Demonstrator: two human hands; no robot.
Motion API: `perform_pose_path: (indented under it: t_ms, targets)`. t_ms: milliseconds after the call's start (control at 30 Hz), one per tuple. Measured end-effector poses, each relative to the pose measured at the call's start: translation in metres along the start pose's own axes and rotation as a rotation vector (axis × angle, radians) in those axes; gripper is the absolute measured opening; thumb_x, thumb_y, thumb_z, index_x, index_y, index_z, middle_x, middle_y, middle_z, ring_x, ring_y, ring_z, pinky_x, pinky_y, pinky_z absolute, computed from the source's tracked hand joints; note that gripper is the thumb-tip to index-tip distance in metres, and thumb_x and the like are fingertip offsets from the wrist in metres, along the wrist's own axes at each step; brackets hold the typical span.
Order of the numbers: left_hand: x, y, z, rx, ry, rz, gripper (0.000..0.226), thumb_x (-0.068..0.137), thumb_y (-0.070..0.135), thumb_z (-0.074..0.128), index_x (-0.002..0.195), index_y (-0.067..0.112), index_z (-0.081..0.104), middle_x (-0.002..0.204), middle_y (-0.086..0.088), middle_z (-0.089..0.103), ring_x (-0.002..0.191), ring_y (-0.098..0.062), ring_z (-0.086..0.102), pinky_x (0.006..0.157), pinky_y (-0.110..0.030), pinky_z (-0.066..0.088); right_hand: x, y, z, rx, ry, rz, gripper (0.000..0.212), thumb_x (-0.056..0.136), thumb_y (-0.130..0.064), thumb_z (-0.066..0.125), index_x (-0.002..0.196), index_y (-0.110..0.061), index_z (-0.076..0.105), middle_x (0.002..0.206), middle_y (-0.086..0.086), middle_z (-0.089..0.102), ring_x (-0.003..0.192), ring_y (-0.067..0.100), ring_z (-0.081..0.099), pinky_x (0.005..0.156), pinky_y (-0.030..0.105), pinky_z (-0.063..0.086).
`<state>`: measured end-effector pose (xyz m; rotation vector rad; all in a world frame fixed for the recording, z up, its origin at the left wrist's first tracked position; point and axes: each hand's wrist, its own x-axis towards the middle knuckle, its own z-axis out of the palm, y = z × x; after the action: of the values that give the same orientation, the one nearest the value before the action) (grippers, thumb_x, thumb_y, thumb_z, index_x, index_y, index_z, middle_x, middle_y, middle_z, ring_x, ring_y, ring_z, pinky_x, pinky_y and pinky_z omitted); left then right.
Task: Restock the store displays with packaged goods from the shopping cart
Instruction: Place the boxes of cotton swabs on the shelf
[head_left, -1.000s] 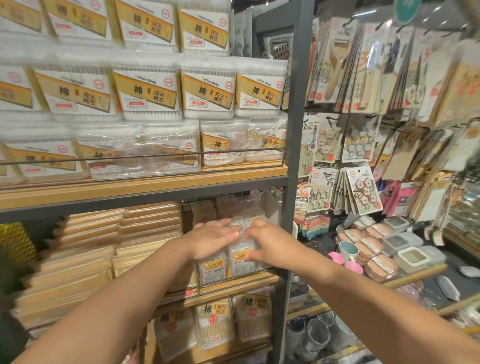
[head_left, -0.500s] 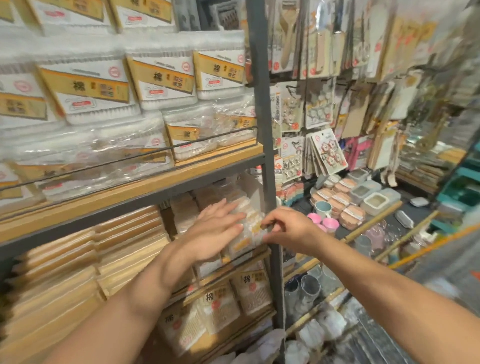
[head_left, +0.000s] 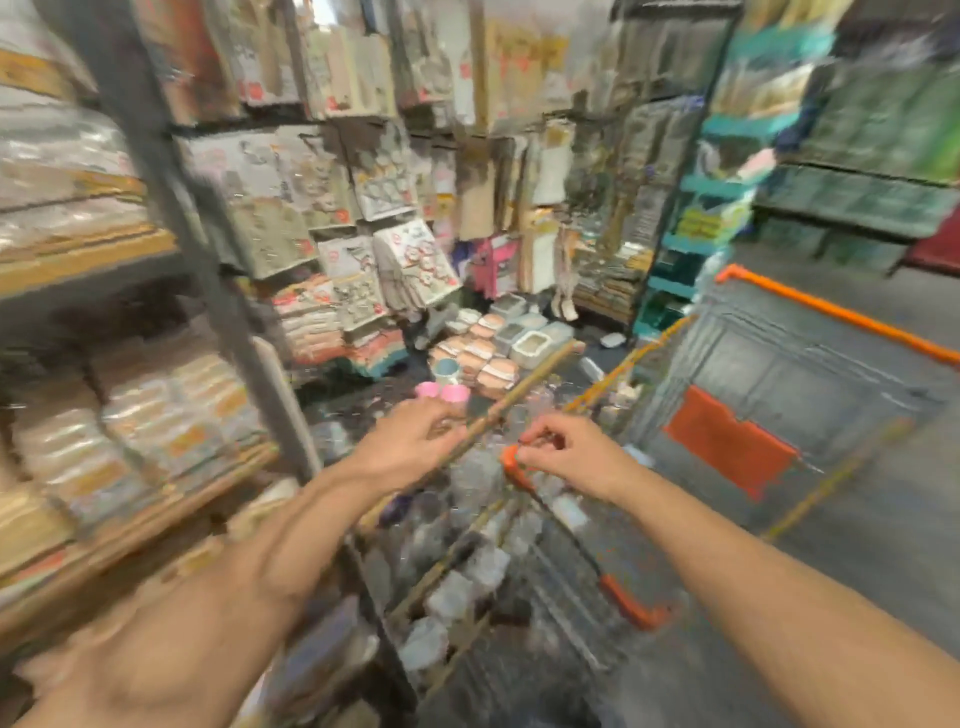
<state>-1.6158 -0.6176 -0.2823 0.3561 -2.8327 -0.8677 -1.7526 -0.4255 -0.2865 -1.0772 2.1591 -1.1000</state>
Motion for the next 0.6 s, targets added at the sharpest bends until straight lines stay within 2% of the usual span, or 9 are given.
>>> perform_pose_path:
  t_ms: [67, 133, 167, 233, 300, 400, 500, 600]
  targets:
    - [0.021, 0.038, 0.050, -0.153, -0.097, -0.060, 0.058, 0.086, 0.053, 0.052, 0.118, 0.006, 0.066, 0.109, -0.006, 0.066, 0.101, -0.017, 0.060, 0.086, -0.029, 0.042, -0.028, 0.043, -0.039, -0.059, 0.020, 0.071, 0.009, 0.087, -0.011, 0.073, 0.090, -0.012, 0.064, 0.071, -0.002, 0.059, 0.056, -0.006, 0.050, 0.058, 0.012, 0.038]
    - [0.038, 0.062, 0.096, -0.343, -0.169, -0.134, 0.044, 0.089, 0.037, 0.067, 0.114, 0.002, 0.063, 0.094, -0.007, 0.060, 0.085, -0.007, 0.055, 0.074, -0.026, 0.037, -0.052, 0.079, -0.068, -0.097, 0.050, 0.141, 0.010, 0.086, -0.017, 0.075, 0.088, -0.010, 0.068, 0.077, 0.002, 0.060, 0.066, 0.004, 0.050, 0.061, 0.019, 0.038]
    - [0.049, 0.074, 0.122, -0.401, -0.193, -0.157, 0.042, 0.087, 0.040, 0.070, 0.110, 0.005, 0.063, 0.091, -0.004, 0.058, 0.079, -0.003, 0.054, 0.070, -0.025, 0.037, -0.065, 0.098, -0.086, -0.088, 0.067, 0.184, 0.014, 0.087, -0.019, 0.074, 0.088, -0.007, 0.069, 0.075, 0.004, 0.057, 0.067, 0.008, 0.048, 0.062, 0.022, 0.037]
    - [0.060, 0.090, 0.155, -0.406, -0.245, -0.213, 0.041, 0.090, 0.049, 0.065, 0.119, 0.020, 0.063, 0.102, 0.004, 0.060, 0.091, -0.004, 0.056, 0.074, -0.016, 0.039, -0.081, 0.126, -0.113, -0.063, 0.082, 0.281, 0.015, 0.088, -0.023, 0.073, 0.088, -0.008, 0.068, 0.072, 0.002, 0.053, 0.064, 0.010, 0.045, 0.063, 0.026, 0.035]
    - [0.071, 0.100, 0.171, -0.379, -0.326, -0.258, 0.037, 0.097, 0.047, 0.055, 0.130, 0.031, 0.057, 0.119, 0.013, 0.058, 0.109, -0.009, 0.056, 0.079, -0.016, 0.040, -0.089, 0.146, -0.132, -0.041, 0.067, 0.337, 0.017, 0.090, -0.029, 0.070, 0.086, -0.013, 0.066, 0.074, 0.001, 0.054, 0.064, 0.014, 0.048, 0.064, 0.029, 0.038]
    - [0.101, 0.103, 0.197, -0.382, -0.385, -0.282, 0.031, 0.102, 0.043, 0.047, 0.129, 0.030, 0.053, 0.116, 0.015, 0.056, 0.102, -0.013, 0.056, 0.070, -0.013, 0.038, -0.081, 0.176, -0.154, 0.001, 0.071, 0.363, 0.019, 0.091, -0.037, 0.067, 0.091, -0.018, 0.067, 0.084, 0.001, 0.062, 0.074, 0.019, 0.057, 0.065, 0.033, 0.044]
    - [0.132, 0.095, 0.218, -0.403, -0.387, -0.312, 0.030, 0.102, 0.040, 0.046, 0.129, 0.027, 0.054, 0.114, 0.008, 0.058, 0.096, -0.014, 0.052, 0.066, -0.016, 0.038, -0.057, 0.202, -0.156, 0.024, 0.066, 0.394, 0.010, 0.095, -0.035, 0.063, 0.092, -0.025, 0.063, 0.089, -0.004, 0.063, 0.080, 0.014, 0.059, 0.067, 0.027, 0.046]
    - [0.167, 0.082, 0.231, -0.473, -0.372, -0.408, 0.034, 0.101, 0.041, 0.048, 0.131, 0.027, 0.054, 0.120, 0.007, 0.052, 0.105, -0.014, 0.049, 0.079, -0.027, 0.041, -0.024, 0.223, -0.155, 0.045, 0.046, 0.427, 0.012, 0.093, -0.035, 0.065, 0.087, -0.026, 0.063, 0.089, 0.001, 0.065, 0.080, 0.016, 0.059, 0.069, 0.030, 0.045]
